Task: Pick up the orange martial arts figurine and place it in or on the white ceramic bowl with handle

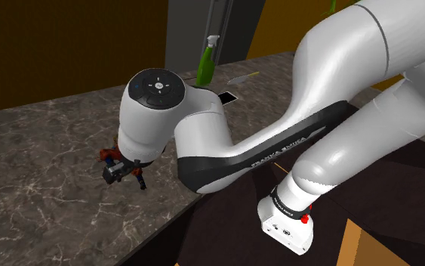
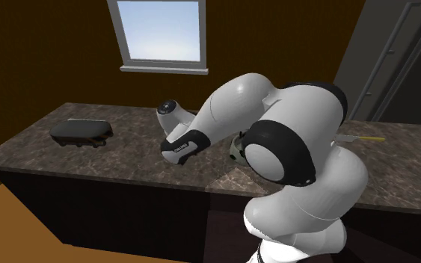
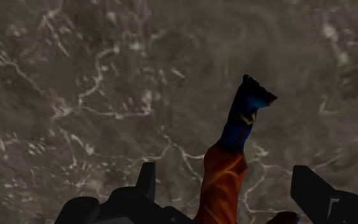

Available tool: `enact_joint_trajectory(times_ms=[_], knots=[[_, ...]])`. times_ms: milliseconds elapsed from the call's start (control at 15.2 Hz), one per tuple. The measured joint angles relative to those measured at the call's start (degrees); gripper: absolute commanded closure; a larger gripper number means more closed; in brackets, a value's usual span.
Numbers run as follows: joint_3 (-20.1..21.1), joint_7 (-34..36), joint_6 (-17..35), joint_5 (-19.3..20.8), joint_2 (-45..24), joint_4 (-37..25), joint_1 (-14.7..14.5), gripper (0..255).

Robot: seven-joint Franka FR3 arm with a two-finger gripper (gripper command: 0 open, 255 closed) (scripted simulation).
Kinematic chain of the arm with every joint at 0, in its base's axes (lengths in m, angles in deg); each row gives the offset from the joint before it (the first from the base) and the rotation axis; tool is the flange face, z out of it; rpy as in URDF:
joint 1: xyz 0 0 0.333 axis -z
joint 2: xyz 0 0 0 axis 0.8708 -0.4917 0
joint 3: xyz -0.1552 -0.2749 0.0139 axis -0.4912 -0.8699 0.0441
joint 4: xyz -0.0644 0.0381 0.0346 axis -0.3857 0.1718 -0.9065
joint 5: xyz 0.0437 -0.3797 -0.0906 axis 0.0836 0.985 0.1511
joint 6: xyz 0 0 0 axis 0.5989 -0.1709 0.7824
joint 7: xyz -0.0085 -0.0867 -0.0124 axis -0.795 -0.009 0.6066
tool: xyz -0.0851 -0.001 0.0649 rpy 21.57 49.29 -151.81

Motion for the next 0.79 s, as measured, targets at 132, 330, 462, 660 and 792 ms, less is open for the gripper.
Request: enact_joint_trajectory(times_ms=[132, 330, 462, 660, 792], knots=[[0.6, 1.0, 0.5, 1.4, -0.9, 0.0, 0.8, 0], [0.8, 1.2, 0.7, 1.8, -1.2, 0.0, 1.0, 0], [0.8, 1.3, 0.7, 1.8, -1.2, 0.0, 1.0, 0], [0.8, 1.3, 0.9, 1.8, -1.2, -0.1, 1.0, 255], [0.9, 1.3, 1.0, 1.9, -1.2, -0.1, 1.0, 255]])
